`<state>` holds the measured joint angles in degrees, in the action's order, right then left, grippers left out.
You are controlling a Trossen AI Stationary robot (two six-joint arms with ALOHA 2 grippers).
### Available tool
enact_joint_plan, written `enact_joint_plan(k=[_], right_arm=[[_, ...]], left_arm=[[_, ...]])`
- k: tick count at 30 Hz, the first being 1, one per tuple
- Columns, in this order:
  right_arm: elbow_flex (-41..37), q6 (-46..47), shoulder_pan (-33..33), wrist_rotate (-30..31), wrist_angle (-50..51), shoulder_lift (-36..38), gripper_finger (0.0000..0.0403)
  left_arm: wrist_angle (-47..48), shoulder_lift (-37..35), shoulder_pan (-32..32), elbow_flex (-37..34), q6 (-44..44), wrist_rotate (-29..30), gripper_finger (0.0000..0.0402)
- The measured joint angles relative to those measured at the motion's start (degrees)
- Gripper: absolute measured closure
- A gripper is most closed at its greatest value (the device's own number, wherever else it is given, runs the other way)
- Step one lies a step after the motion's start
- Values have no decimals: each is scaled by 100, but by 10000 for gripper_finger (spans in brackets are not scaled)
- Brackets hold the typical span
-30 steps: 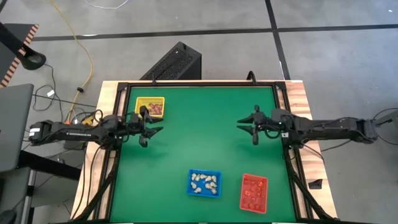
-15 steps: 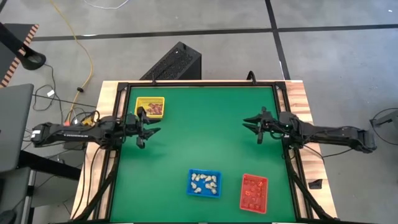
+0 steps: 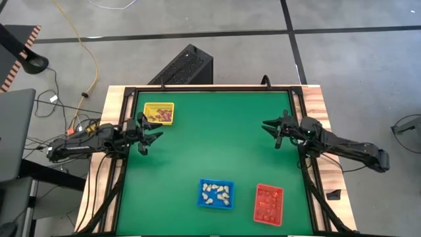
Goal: Sort Halloween decoration
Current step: Return to Home Position
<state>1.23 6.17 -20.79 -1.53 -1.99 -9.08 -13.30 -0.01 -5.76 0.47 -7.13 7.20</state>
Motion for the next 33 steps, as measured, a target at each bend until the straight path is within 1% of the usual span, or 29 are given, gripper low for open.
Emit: enact_joint_plan(k=[3, 6, 9, 14, 21, 33], right_arm=[[9, -2, -101, -1, 223, 206, 265], [15, -15, -156, -15, 273, 350, 265], [15, -54, -148, -130, 286, 413, 265], [15, -60, -150, -130, 304, 422, 265], [-13, -32, -150, 151, 268, 420, 265], [-22, 133, -150, 152, 274, 420, 265]], left_arm=[[151, 40, 2, 0, 53, 41, 223], [545, 14, 2, -4, 4, 316, 223], [751, 13, 0, -4, -2, 402, 223], [808, 15, 2, -7, 67, 440, 223], [913, 26, 0, -9, 82, 968, 223], [912, 26, 0, -9, 202, 911, 223]])
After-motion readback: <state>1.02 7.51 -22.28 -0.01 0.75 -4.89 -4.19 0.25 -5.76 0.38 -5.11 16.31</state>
